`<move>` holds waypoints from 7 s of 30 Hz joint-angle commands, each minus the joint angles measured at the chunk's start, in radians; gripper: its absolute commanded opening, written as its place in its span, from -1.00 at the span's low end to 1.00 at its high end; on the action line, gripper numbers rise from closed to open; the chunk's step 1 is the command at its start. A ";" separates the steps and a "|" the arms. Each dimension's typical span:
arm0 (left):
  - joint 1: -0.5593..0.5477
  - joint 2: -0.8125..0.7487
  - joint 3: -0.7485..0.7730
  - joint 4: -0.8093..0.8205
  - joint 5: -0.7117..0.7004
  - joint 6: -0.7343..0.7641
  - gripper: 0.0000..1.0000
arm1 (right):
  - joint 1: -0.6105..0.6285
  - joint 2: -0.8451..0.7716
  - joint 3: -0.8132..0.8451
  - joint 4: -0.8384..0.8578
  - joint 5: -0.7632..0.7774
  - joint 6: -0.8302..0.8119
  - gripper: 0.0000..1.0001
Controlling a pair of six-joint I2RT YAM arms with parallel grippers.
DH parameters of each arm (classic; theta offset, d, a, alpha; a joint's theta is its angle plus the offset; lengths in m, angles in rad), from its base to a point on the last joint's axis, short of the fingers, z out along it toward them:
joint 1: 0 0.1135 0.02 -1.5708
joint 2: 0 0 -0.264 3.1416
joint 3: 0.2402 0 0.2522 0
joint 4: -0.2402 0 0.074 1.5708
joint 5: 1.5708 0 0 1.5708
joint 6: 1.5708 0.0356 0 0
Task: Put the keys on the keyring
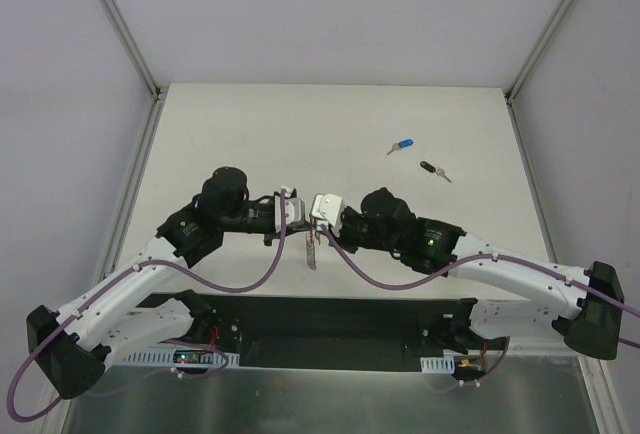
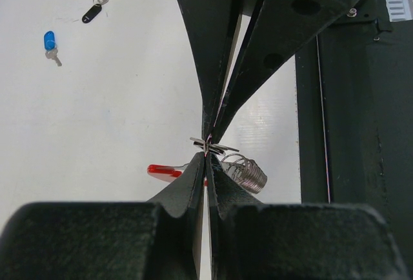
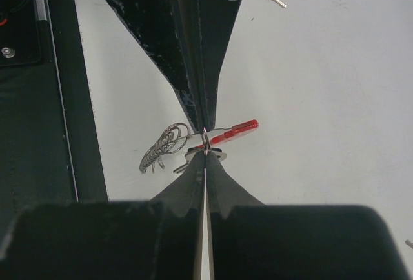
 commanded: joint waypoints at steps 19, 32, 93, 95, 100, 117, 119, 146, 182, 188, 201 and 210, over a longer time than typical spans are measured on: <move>-0.008 0.020 0.078 -0.025 -0.079 -0.098 -1.00 | 0.013 -0.003 0.092 0.108 -0.007 -0.019 -0.97; -0.008 -0.003 0.097 -0.022 -0.186 -0.180 -1.00 | 0.018 0.006 0.067 0.099 0.004 -0.019 -0.97; 0.143 -0.007 -0.146 0.516 0.212 -0.293 -0.20 | 0.010 -0.054 0.141 -0.185 0.062 -0.163 -0.97; 0.143 0.019 -0.130 0.483 0.245 -0.275 -0.26 | 0.008 -0.054 0.141 -0.185 0.061 -0.163 -0.97; 0.143 0.052 -0.107 0.466 0.308 -0.287 -0.36 | 0.010 -0.052 0.142 -0.187 0.056 -0.163 -0.97; 0.099 0.128 -0.084 0.412 0.259 -0.278 -0.76 | 0.008 -0.038 0.153 -0.182 0.051 -0.156 -0.97; 0.090 0.128 -0.086 0.412 0.251 -0.278 -0.79 | 0.010 -0.032 0.156 -0.182 0.053 -0.156 -0.97; 0.079 -0.079 -0.348 0.958 -0.109 -0.779 -1.00 | 0.022 -0.029 0.073 -0.135 0.035 -0.057 -0.97; 0.085 0.047 -0.167 0.621 0.151 -0.329 0.01 | 0.027 -0.063 0.197 -0.312 0.038 -0.205 -0.97; 0.143 0.124 -0.078 0.524 0.356 -0.229 0.01 | 0.028 -0.075 0.197 -0.332 0.010 -0.217 -0.97; 0.151 0.302 0.040 0.413 0.584 -0.184 -0.10 | 0.022 -0.060 0.231 -0.368 0.005 -0.241 -0.97; 0.125 0.340 0.049 0.415 0.559 -0.172 -0.22 | 0.018 -0.029 0.254 -0.378 -0.013 -0.243 -0.97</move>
